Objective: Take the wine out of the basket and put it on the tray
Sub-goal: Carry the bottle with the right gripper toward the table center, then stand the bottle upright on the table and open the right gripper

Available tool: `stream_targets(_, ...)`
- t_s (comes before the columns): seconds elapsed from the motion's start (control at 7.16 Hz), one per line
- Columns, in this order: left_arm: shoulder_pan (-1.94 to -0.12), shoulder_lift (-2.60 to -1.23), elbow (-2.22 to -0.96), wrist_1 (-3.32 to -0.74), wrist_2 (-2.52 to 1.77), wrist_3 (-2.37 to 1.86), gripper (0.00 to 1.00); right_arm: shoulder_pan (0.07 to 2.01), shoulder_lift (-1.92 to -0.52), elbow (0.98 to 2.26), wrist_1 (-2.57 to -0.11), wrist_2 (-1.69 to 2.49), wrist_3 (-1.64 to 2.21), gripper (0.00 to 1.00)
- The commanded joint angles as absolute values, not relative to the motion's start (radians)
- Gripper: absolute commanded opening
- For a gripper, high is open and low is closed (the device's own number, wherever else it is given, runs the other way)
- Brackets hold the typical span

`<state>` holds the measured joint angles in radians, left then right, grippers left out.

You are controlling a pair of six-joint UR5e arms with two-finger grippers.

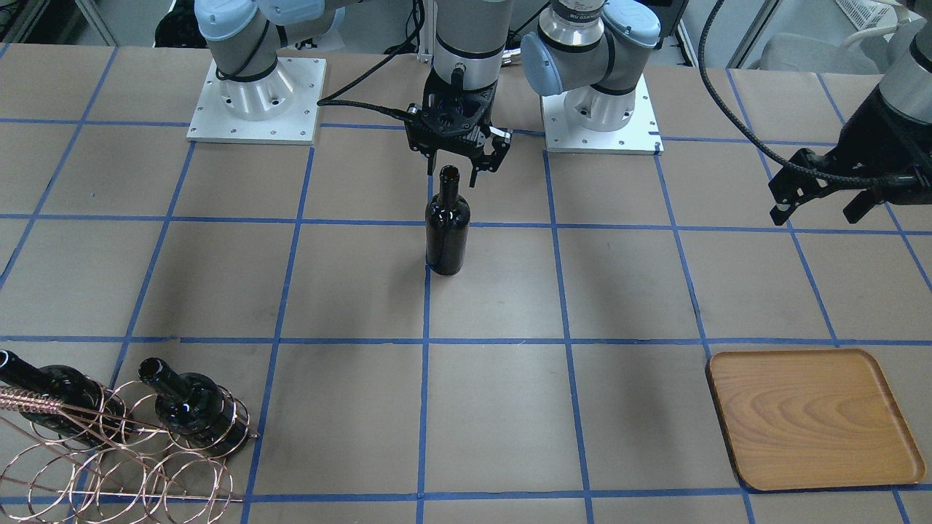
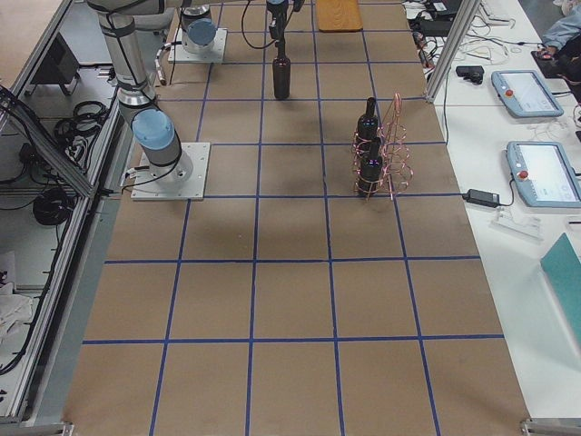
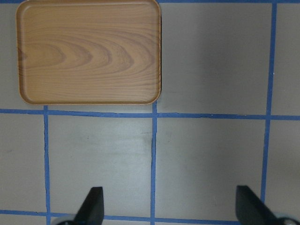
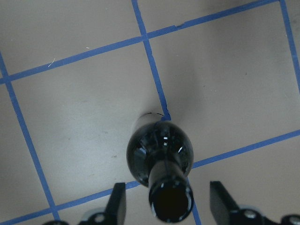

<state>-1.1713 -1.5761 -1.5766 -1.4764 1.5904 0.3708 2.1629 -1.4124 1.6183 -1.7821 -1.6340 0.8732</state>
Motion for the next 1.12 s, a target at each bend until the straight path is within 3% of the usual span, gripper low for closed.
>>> stream_targets(0.0, -1.173, -1.577, -1.577, -1.476, 1.589, 0.37, 1.0, 2.161, -1.416, 1.617, -1.782, -1.635, 0.871, 1.0)
stream_targets(0.42, -1.184, -1.574, -1.574, -1.497, 1.557, 0.362, 1.0, 2.105, -1.462, 1.601, -1.793, -1.672, 0.705, 1.0)
stream_targets(0.7, -1.206, -1.572, -1.574, -1.491, 1.517, 0.357, 1.0, 1.931, -1.531, 1.6, -1.764, -1.661, 0.495, 1.0)
stream_targets(0.98, -1.344, -1.556, -1.574, -1.491, 1.528, 0.232, 1.0, 1.745, -1.615, 1.597, -1.686, -1.657, 0.254, 1.0)
